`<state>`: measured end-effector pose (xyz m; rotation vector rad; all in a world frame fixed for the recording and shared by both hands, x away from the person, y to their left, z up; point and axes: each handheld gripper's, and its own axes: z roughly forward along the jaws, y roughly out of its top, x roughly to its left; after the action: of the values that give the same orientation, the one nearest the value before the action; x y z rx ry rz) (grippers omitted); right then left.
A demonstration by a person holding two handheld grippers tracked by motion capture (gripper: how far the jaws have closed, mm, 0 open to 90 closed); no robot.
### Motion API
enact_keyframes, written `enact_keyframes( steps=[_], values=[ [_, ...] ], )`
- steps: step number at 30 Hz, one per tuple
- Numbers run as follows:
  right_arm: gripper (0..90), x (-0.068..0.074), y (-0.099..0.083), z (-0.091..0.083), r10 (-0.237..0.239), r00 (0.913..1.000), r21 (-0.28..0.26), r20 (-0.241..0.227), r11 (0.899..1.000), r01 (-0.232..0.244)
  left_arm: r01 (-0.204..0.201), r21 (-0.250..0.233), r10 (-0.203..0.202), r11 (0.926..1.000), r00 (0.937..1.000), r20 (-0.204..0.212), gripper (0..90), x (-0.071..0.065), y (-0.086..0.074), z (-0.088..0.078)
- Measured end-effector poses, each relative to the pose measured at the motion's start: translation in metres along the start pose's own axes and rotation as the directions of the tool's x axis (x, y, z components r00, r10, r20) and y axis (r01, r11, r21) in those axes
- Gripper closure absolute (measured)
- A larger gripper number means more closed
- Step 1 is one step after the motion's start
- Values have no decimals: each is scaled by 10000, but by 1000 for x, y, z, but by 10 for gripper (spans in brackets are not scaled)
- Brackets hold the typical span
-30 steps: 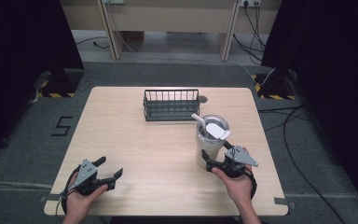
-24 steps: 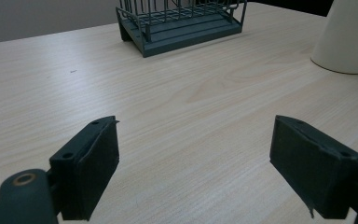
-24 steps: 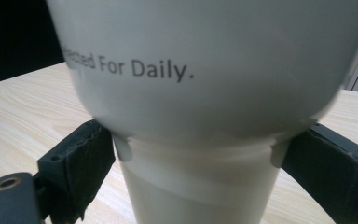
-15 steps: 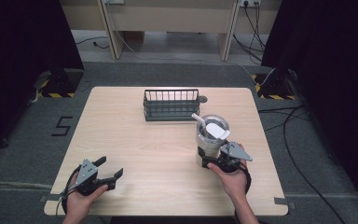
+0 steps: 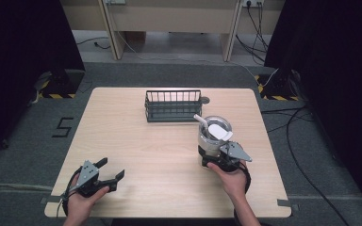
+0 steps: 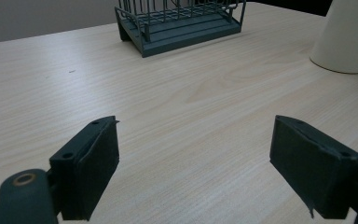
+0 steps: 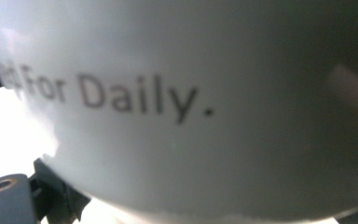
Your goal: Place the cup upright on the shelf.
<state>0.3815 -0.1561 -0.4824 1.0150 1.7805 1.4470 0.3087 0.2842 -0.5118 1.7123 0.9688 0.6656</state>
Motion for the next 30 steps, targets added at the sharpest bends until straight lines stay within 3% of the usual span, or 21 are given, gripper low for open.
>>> enact_keyframes(
  steps=[4, 20, 30],
  values=[
    [95, 0, 0, 0, -145, 9999, -107, 62, 9998, 145, -1, -14, 1, 10000, 10000, 4, 151, 0, 0, 0],
    [96, -2, 8, 0, 73, 10000, 286, -58, 9996, -71, 44, 9, -44, 10000, 10000, 15, 151, 1, 0, 0],
    [97, -3, 30, -2, -20, 10000, -69, -17, 10000, 20, 80, 1, -80, 10000, 10000, -9, 151, 1, 0, 0]
  ],
)
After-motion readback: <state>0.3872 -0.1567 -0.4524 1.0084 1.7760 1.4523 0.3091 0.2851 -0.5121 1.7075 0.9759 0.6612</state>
